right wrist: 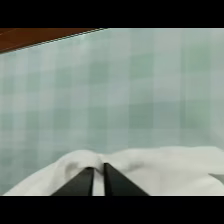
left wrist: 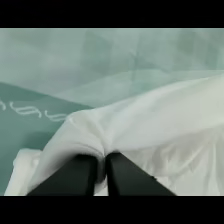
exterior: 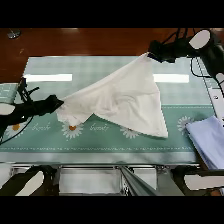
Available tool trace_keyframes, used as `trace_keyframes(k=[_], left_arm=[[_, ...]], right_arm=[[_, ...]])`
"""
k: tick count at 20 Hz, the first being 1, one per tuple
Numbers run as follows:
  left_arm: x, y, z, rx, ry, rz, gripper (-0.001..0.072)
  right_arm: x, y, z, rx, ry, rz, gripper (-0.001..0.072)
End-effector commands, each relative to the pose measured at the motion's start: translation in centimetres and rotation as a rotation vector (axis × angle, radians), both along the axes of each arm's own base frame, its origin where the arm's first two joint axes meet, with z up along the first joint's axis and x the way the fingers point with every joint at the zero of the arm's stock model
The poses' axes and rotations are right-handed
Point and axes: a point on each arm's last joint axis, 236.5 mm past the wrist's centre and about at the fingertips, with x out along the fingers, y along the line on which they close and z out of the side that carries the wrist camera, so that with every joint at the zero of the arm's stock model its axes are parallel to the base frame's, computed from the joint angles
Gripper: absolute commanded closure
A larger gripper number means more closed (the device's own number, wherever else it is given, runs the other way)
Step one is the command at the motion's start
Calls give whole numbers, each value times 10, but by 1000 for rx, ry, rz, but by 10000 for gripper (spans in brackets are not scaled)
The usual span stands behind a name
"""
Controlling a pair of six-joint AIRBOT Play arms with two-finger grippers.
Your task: Fold the shirts.
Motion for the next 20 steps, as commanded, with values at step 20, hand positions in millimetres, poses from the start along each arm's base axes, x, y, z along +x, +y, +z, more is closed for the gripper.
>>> trace_keyframes(k=[20], left_arm=[[-84, -55, -80, -337, 280, -93, 8]], right_arm=[[-291, -136, -140, 74, 515, -150, 88]])
